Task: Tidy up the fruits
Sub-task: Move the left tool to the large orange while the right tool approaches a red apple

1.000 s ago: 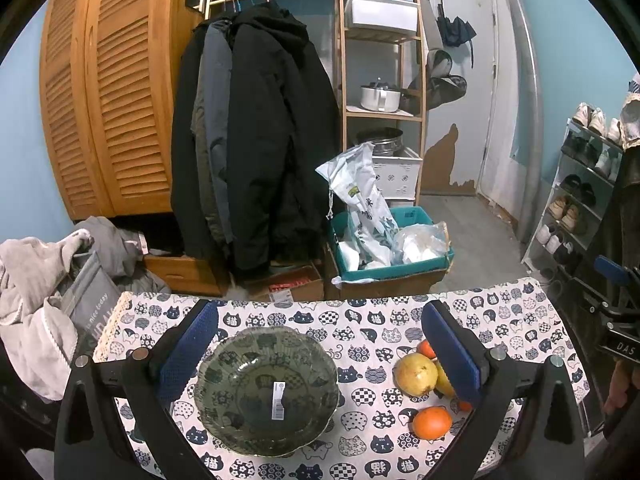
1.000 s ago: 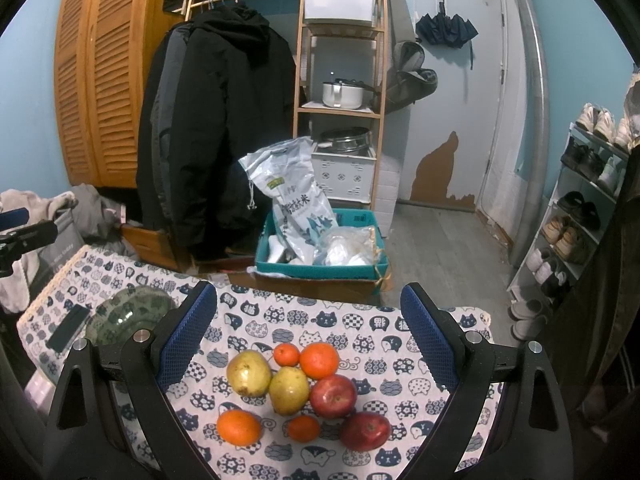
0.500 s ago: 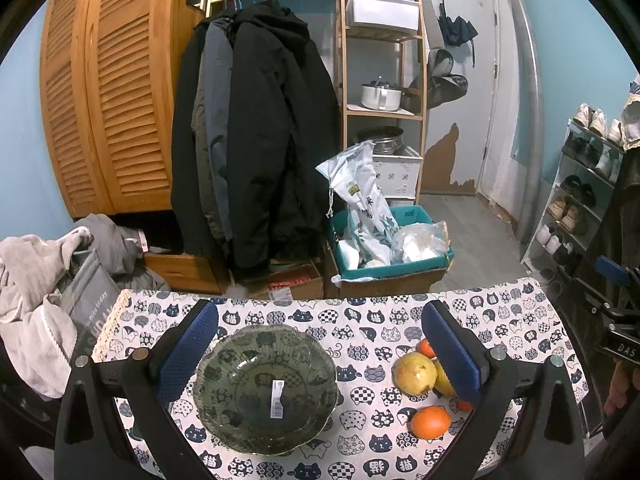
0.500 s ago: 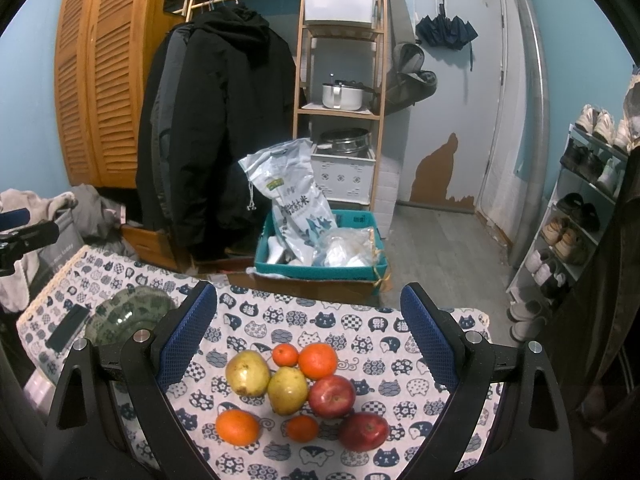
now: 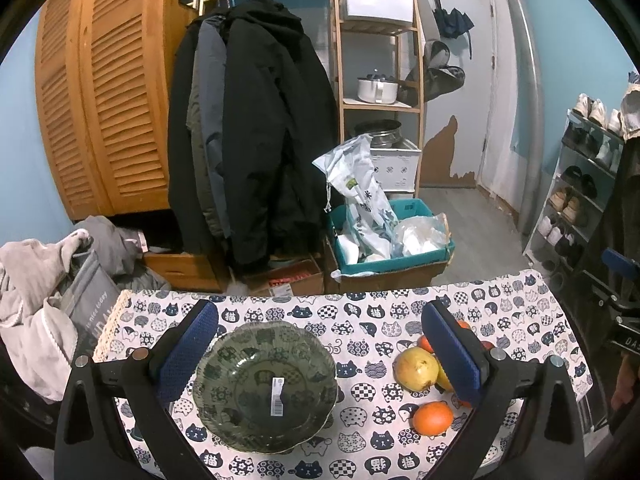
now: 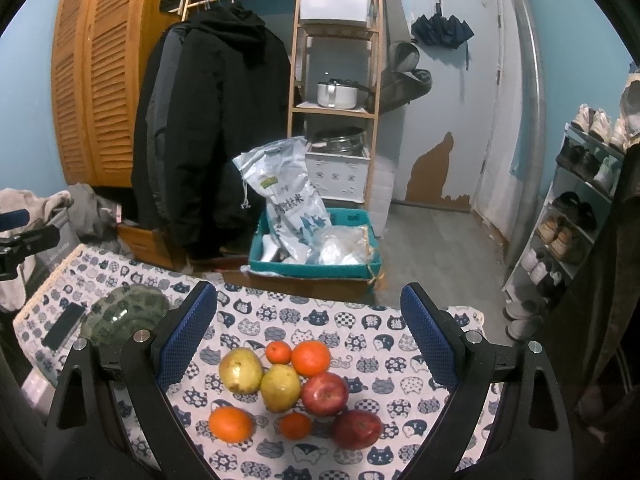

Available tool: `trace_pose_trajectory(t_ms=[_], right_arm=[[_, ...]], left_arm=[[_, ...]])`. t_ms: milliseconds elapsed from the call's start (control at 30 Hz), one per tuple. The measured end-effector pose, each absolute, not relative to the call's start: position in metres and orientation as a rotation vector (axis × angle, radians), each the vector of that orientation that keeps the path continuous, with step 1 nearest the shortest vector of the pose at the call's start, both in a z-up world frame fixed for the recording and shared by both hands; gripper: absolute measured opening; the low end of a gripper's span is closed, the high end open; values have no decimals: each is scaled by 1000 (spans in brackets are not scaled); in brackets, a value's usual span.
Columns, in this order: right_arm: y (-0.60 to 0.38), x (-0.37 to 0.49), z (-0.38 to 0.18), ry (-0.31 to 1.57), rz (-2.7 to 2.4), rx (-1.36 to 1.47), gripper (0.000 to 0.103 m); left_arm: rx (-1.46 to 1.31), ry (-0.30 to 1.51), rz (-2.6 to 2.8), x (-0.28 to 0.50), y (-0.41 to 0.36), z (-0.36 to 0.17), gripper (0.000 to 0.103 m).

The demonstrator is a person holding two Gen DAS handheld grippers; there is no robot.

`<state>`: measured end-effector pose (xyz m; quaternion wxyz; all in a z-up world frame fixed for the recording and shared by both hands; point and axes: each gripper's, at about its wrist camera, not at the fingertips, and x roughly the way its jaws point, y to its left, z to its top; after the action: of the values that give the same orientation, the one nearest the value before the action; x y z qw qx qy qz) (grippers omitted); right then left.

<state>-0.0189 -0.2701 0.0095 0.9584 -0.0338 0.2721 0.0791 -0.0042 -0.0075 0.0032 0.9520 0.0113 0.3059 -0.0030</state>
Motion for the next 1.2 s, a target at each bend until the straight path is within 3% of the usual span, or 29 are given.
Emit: trace_pose_trajectory(t_ms=[333,1200], right_arm=[[-285,-14,-11,602,118,-71,92],[-333,7,-138,1010,57,-55,92]], left_arm=[[51,655,-55,3,-28,-12,102],[60,1095,-121,41,-88,-142,102]])
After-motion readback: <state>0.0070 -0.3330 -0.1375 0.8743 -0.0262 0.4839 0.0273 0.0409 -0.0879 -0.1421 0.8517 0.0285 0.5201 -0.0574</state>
